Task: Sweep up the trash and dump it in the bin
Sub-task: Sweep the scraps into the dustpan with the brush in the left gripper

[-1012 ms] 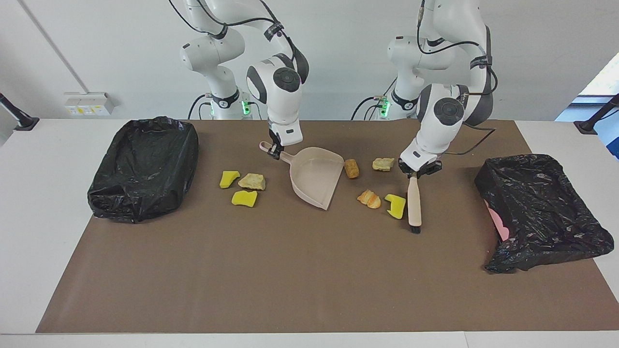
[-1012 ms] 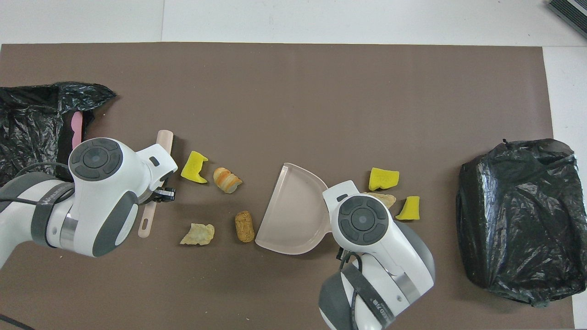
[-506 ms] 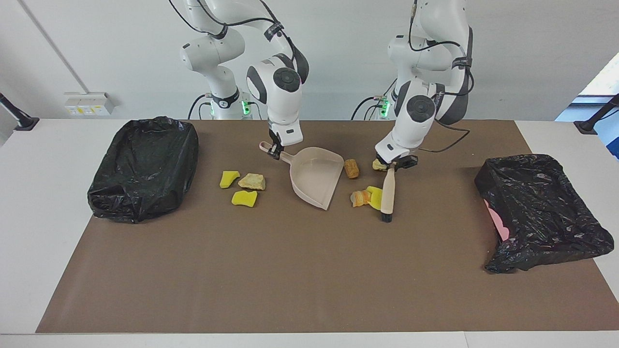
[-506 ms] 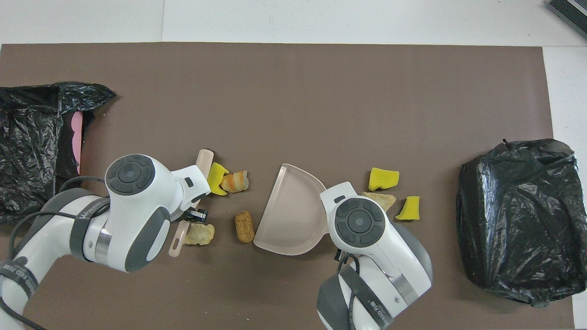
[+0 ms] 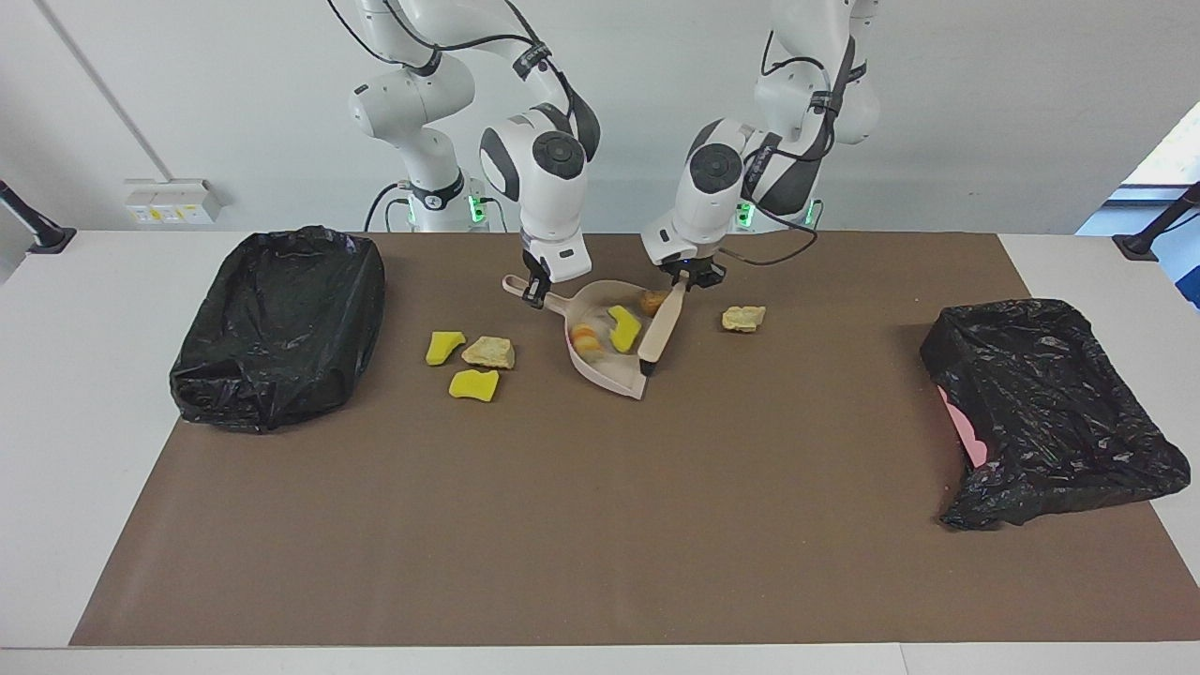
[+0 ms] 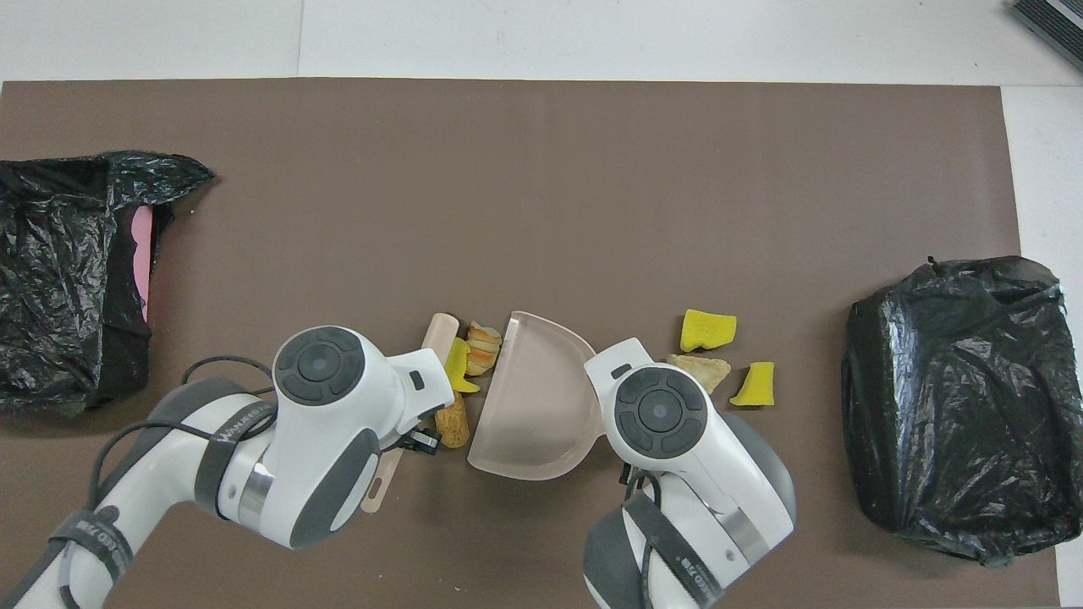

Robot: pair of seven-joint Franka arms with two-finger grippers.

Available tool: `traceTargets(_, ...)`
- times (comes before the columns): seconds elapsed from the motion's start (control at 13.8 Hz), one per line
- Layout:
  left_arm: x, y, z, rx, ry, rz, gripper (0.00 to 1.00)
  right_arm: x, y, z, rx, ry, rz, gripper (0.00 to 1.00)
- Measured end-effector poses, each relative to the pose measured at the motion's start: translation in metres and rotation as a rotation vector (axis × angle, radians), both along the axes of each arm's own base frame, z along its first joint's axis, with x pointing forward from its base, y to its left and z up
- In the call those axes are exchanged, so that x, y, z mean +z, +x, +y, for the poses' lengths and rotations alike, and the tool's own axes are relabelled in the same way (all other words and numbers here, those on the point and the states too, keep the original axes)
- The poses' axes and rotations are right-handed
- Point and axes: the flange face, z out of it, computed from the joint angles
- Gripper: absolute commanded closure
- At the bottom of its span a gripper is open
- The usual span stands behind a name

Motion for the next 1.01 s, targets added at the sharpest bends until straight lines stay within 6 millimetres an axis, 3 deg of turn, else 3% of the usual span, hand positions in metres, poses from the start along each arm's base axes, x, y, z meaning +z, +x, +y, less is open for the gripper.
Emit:
traceTargets(0.22,0.018,-0.003,-0.012,0.025,0.007,0.015,1.0,0.0,0.0,0.0,0.003,0.0,0.001,1.0)
traceTargets(0.43,0.042,0.014,-0.003,0.181,0.024,0.012,1.0,-0.001,-0.001,0.0,0.014,-0.001,0.005,1.0)
traceTargets(0.72,0.062,0.013,0.035,0.428,0.187,0.132,1.0,-0.003,-0.001,-0.003,0.152,0.013,0.03,1.0)
traceTargets(1.01,0.051,0.013,0.079,0.691,0.359,0.166,1.0,-0.006,0.007,-0.014,0.283,0.029,0.055,1.0)
